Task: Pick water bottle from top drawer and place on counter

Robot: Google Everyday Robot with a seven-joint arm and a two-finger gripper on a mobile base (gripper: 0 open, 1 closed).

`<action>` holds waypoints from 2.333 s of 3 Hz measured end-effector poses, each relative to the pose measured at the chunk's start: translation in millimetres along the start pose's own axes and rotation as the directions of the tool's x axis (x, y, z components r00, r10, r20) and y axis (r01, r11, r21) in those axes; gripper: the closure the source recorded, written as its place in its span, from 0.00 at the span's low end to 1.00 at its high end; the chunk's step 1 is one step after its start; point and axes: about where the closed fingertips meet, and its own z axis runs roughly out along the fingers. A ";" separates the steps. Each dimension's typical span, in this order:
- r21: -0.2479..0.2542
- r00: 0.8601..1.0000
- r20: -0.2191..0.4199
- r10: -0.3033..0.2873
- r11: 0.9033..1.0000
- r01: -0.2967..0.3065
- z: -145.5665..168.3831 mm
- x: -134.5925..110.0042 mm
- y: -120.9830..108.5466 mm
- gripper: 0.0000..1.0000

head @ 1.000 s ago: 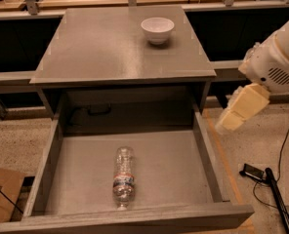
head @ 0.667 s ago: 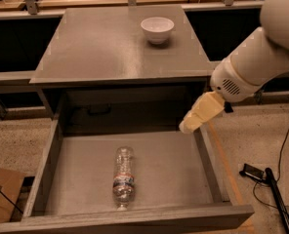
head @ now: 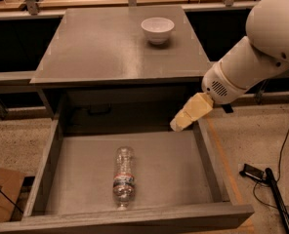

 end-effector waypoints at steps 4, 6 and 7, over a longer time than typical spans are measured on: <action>-0.091 0.968 -0.095 0.234 0.966 -0.242 166.9 3.1 49.0 0.00; -0.131 0.960 -0.176 0.218 0.961 -0.243 194.4 5.1 75.2 0.00; -0.191 0.955 -0.202 0.216 0.948 -0.254 204.2 1.4 109.3 0.00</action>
Offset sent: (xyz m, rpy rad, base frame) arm 0.0100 0.0886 -0.1678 0.0712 0.2397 -0.1745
